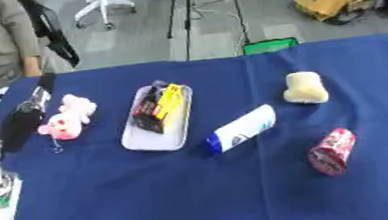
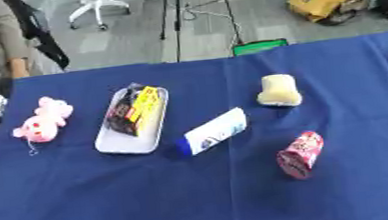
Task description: Pick up objects on the table and place them in the box.
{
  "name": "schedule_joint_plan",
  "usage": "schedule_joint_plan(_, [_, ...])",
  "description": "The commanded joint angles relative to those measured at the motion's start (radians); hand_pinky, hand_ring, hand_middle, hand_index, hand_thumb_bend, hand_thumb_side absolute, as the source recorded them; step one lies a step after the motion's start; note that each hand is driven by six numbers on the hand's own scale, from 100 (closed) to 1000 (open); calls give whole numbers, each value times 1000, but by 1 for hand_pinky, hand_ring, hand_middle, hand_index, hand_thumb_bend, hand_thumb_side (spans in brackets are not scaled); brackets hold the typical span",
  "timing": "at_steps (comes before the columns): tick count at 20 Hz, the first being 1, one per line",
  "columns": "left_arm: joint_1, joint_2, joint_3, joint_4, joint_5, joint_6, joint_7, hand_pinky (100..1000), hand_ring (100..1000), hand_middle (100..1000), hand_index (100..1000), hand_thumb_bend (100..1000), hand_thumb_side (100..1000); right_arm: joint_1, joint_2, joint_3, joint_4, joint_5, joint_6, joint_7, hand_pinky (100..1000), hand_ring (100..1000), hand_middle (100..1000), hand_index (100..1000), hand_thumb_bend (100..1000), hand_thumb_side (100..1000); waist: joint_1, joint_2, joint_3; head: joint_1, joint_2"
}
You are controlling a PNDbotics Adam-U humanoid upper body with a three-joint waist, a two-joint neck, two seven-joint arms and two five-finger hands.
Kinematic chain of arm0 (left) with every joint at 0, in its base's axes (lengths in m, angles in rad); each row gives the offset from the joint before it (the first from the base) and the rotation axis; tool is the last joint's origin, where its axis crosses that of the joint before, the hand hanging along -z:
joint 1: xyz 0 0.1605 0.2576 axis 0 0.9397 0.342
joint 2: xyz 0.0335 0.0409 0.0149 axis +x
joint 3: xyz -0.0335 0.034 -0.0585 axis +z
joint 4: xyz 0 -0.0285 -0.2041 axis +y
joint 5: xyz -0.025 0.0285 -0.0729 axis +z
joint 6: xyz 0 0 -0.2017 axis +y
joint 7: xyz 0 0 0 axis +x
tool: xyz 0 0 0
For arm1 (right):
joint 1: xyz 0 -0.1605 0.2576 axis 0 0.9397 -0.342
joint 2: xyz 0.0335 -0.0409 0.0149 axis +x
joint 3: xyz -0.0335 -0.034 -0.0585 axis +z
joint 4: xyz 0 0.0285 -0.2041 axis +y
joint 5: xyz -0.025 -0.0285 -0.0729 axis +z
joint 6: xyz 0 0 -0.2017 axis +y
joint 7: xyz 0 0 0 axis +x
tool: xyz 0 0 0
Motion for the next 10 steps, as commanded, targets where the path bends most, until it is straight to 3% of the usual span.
schedule_joint_plan(1, [-5,13,6,-10,12,-21,-6,652,655,764,876,803,699,-10,-10,-6,-25,4,-4,0,877,866,792,852,100,545,-10,-44,1,2,-10])
schedule_joint_plan(9, [-5,12,15,5,3,-67,-109,696,725,817,913,872,699,-11,-10,-6,-25,3,-4,0,877,866,792,852,100,545,-8,-42,3,-8,-11])
schedule_joint_plan(10, [-5,13,16,7,1,-68,-120,720,759,844,927,930,657,-10,-10,-6,-25,3,-4,0,877,865,792,852,100,544,-8,-42,2,-9,-11])
